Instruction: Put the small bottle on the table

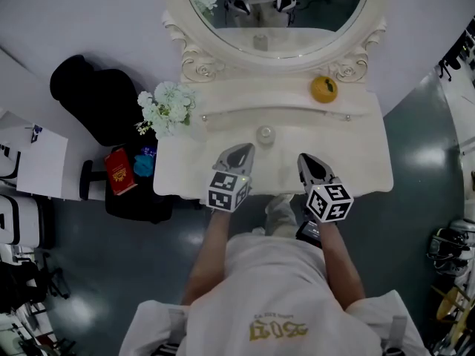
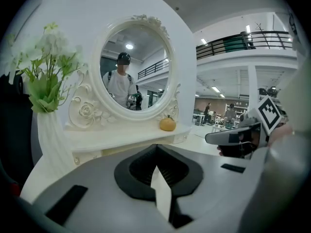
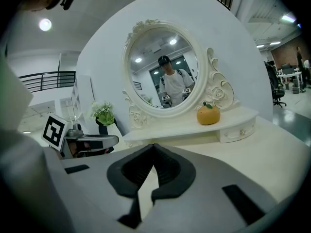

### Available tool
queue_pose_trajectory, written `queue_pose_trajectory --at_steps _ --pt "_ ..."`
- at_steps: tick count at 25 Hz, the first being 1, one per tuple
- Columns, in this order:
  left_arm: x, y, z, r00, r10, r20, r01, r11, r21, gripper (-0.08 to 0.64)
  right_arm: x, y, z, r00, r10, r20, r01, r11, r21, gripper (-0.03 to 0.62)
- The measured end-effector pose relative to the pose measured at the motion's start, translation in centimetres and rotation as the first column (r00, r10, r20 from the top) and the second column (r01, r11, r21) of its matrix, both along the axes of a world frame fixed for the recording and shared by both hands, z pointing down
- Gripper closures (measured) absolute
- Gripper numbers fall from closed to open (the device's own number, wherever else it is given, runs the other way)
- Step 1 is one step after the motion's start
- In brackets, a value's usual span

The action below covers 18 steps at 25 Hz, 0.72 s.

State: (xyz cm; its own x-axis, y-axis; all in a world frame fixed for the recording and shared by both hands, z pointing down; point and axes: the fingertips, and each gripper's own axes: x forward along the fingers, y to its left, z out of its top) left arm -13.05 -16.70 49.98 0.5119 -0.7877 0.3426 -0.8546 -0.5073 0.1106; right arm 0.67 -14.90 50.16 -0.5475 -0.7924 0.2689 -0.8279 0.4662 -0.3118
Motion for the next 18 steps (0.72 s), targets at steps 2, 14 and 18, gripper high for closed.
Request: queue_pose_trajectory --at_steps 2,14,18 --pt "-0.2 0.2 -0.1 1.0 -0.001 0.001 0.001 1.0 0.005 0.545 -0.4 0.3 0.0 1.0 -0.008 -0.004 0.008 1.0 0.0 0.58" --pt "-0.8 0.7 0.6 1.0 -0.01 0.003 0.01 1.0 -0.008 0.545 -0.4 0.9 -0.4 0.999 -0.006 -0.032 0.007 1.0 0.018 0.58" --pt "-1.2 0.7 0.8 1.0 -0.019 -0.001 0.019 1.0 -0.014 0.545 -0.6 1.1 -0.3 0.999 -0.009 -0.037 0.009 1.0 0.017 0.58"
